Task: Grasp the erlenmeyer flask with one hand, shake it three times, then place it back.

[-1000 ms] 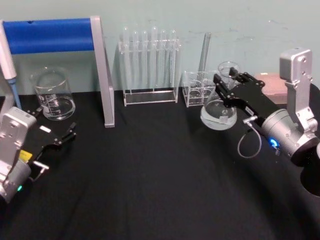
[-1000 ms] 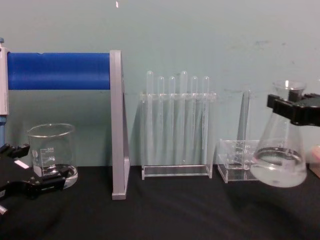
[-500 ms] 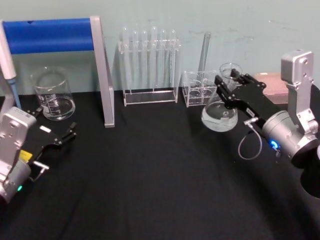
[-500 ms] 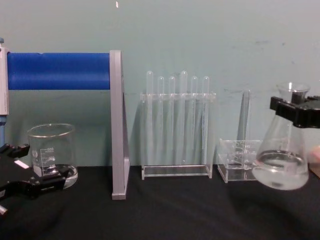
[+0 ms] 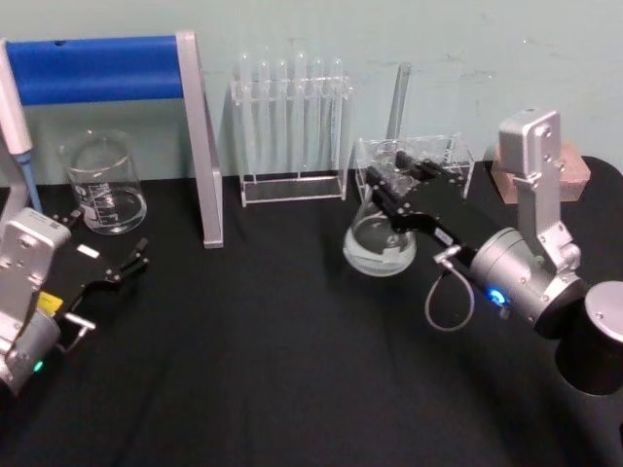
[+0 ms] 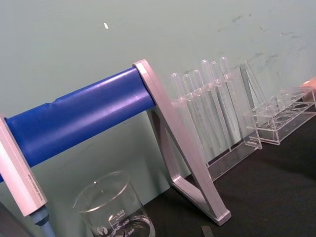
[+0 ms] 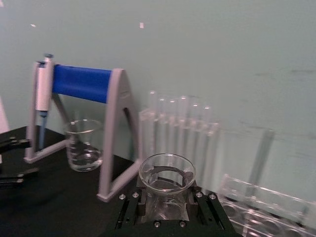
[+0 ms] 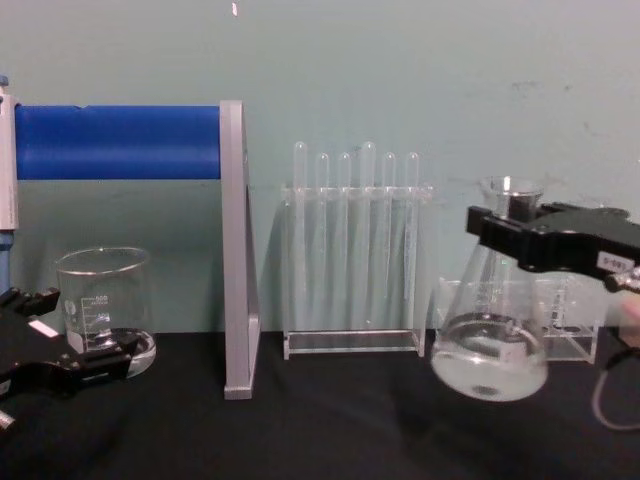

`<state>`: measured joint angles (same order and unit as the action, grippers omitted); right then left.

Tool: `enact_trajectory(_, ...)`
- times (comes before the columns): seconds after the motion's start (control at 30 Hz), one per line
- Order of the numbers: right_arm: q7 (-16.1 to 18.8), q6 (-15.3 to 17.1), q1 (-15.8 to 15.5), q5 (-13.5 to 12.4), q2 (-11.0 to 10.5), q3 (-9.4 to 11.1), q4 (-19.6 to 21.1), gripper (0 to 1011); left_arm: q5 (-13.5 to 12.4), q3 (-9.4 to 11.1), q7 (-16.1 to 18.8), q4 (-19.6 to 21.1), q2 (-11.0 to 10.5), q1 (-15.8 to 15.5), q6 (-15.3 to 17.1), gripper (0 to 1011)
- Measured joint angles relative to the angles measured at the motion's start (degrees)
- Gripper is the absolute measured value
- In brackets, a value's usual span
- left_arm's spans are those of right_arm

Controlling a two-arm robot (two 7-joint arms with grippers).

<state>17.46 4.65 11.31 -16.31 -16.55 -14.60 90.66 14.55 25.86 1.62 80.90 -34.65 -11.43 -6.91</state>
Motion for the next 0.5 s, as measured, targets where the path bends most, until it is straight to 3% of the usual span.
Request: enact_trajectory(0.5, 3.70, -1.92, 0.60, -1.73, -0.77, -4.20, -1.27, 449, 0.00, 0.00, 0.00, 0.00, 0.00, 0.00, 0.00, 1001)
